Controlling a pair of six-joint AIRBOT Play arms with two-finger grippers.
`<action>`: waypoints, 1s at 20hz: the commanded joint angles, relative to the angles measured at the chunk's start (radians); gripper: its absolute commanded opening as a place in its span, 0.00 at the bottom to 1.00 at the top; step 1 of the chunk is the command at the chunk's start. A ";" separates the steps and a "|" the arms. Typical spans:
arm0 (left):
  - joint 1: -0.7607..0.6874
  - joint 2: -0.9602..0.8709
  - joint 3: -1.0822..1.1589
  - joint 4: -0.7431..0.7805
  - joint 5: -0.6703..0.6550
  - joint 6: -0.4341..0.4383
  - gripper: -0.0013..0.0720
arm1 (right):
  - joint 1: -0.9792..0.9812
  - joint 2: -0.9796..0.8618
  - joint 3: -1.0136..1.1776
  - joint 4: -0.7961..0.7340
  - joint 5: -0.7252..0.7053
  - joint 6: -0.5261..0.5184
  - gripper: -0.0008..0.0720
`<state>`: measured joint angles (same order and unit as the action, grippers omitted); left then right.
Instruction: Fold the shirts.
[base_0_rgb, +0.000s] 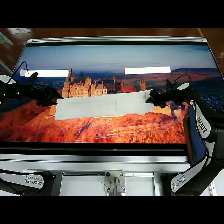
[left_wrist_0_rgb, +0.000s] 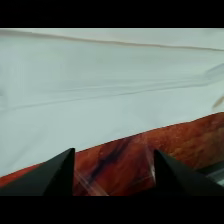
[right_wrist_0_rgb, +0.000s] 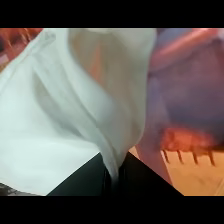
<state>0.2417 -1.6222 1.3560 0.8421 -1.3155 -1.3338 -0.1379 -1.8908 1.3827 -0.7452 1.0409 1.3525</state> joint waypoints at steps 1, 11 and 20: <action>-0.063 0.001 0.001 -0.122 0.040 0.017 0.37 | -0.010 0.054 0.002 0.098 0.052 -0.117 0.11; -0.613 -0.114 -0.002 -0.234 0.426 0.058 0.07 | -0.020 0.531 0.002 0.002 0.393 0.072 0.10; -0.962 -0.299 0.001 -0.806 0.647 0.092 0.07 | -0.020 0.752 0.002 -0.068 0.458 0.208 0.11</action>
<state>-0.6376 -1.8629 1.3552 0.2543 -0.7311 -1.2484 -0.1585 -1.1835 1.3838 -0.7982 1.4811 1.5169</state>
